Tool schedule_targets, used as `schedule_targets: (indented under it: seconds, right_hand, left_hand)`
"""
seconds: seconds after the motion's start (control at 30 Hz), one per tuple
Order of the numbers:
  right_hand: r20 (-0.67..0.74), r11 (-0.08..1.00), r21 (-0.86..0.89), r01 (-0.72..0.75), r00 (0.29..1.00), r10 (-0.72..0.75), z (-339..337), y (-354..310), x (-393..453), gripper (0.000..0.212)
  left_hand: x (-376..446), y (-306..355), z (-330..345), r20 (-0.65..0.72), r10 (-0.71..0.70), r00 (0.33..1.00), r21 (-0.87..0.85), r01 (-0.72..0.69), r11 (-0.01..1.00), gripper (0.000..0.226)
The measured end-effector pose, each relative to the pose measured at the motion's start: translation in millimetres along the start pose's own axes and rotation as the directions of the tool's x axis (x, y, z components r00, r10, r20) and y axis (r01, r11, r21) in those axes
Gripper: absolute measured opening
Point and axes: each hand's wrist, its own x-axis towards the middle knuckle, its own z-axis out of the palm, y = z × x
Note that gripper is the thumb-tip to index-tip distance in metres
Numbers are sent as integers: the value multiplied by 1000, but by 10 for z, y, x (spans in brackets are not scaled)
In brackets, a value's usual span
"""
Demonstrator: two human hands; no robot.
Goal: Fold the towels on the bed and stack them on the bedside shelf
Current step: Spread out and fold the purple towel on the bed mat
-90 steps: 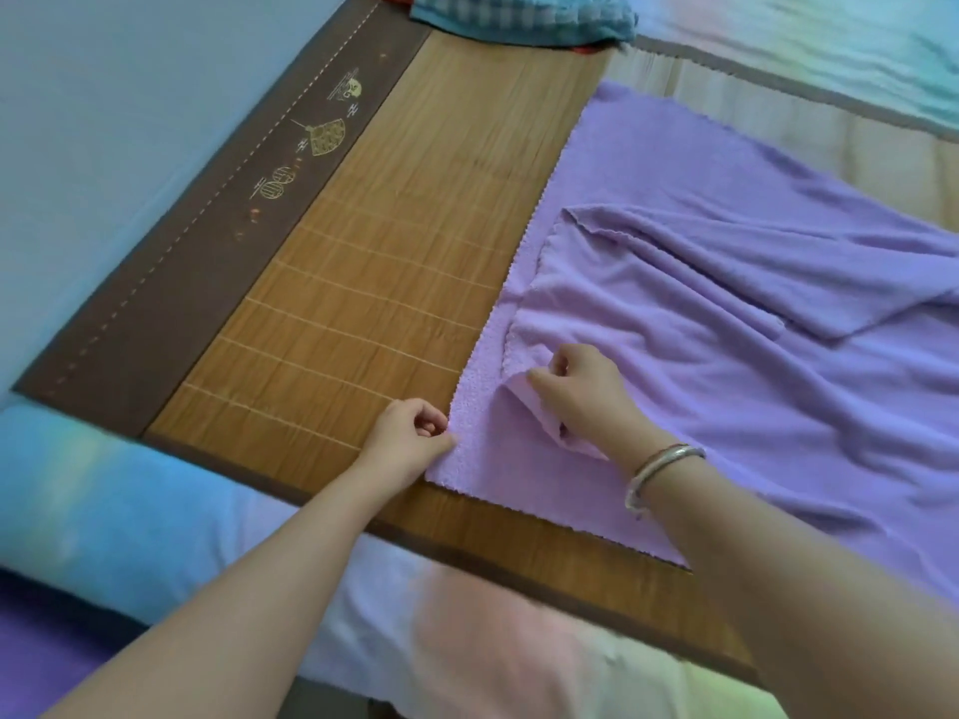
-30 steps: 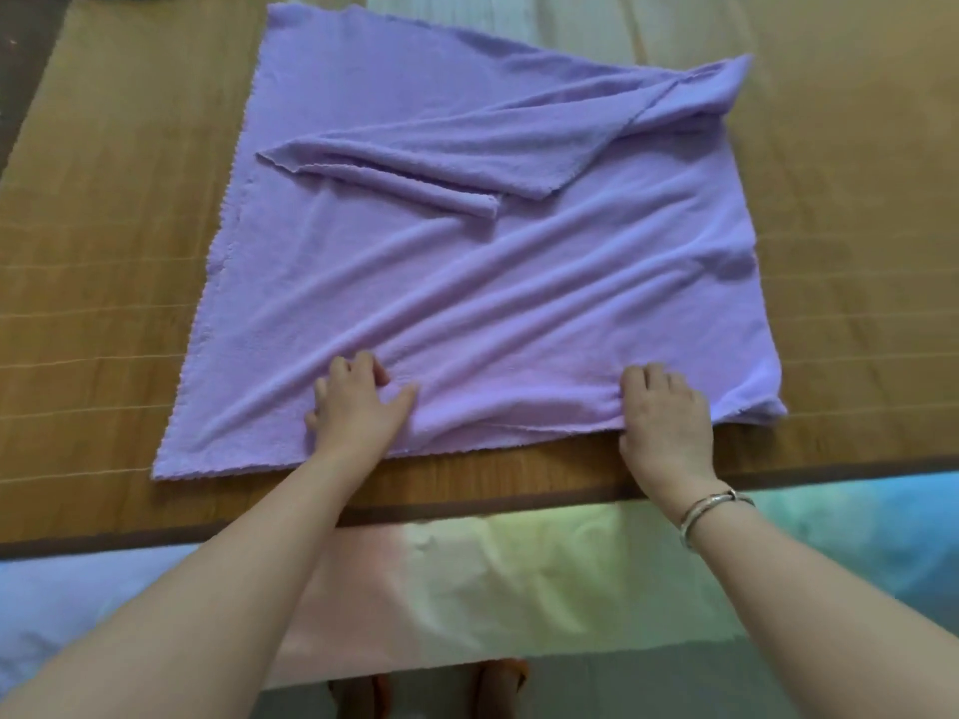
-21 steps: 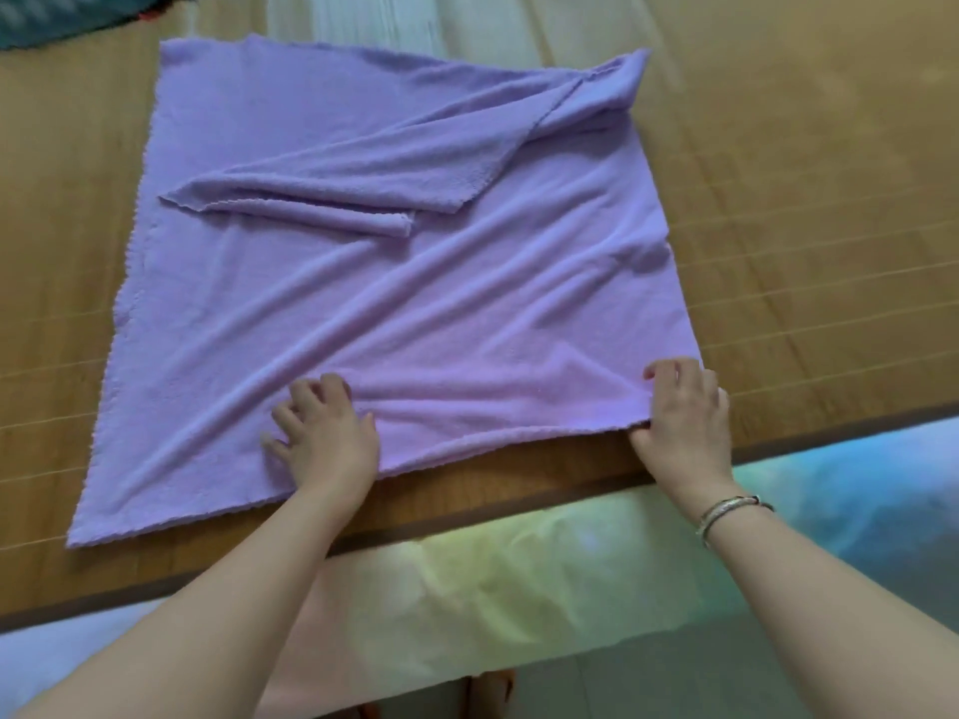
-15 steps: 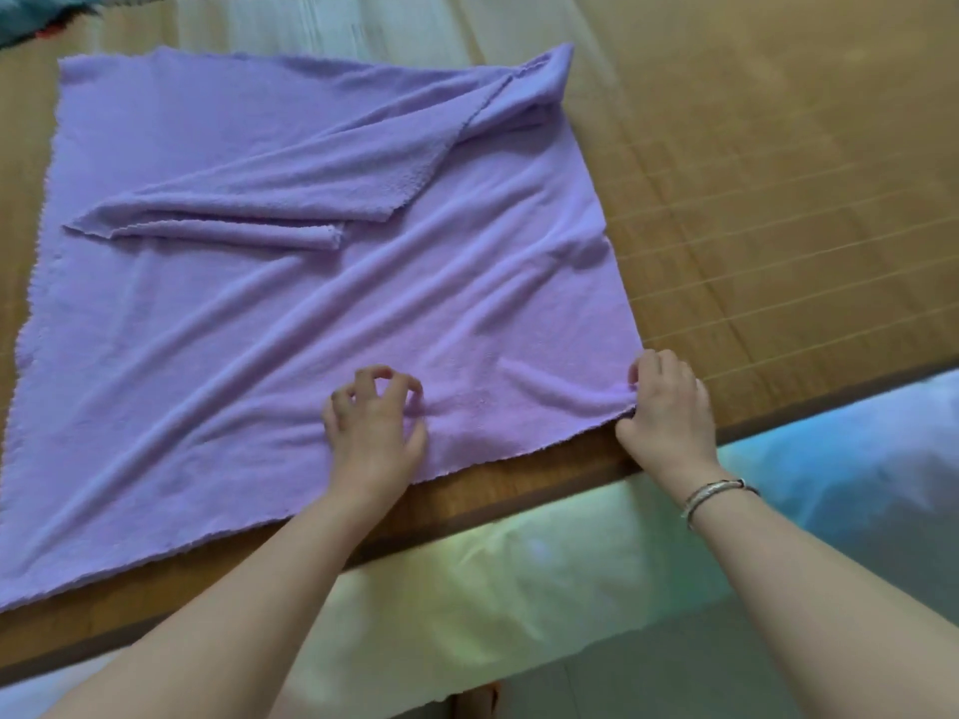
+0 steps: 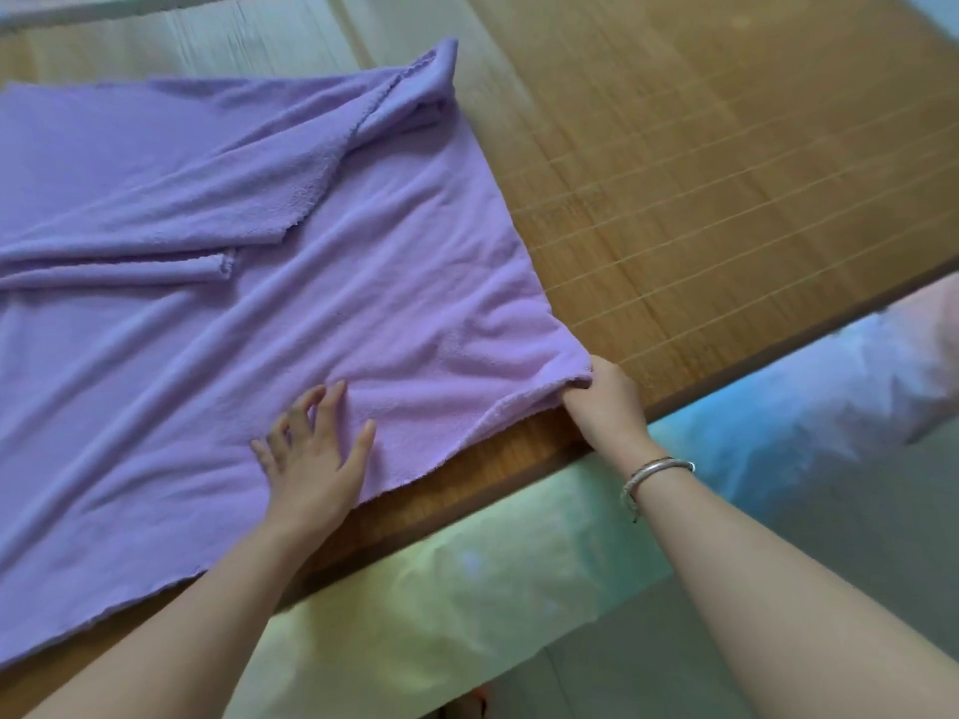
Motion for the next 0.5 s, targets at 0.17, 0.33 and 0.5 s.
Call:
schedule_targets:
  seconds: [0.17, 0.33, 0.5]
  right_hand:
    - [-229, 994, 82, 70, 972, -49, -147, 84, -29, 25]
    - [-78, 965, -238, -111, 992, 94, -354, 349, -123, 13]
    - [-90, 659, -718, 225, 908, -409, -191, 297, -160, 34]
  left_hand:
    - [-69, -59, 56, 63, 39, 997, 6, -40, 999, 78]
    - [-40, -110, 92, 136, 66, 988, 115, -82, 990, 90]
    - [-77, -77, 92, 173, 65, 983, 198, -99, 975, 95]
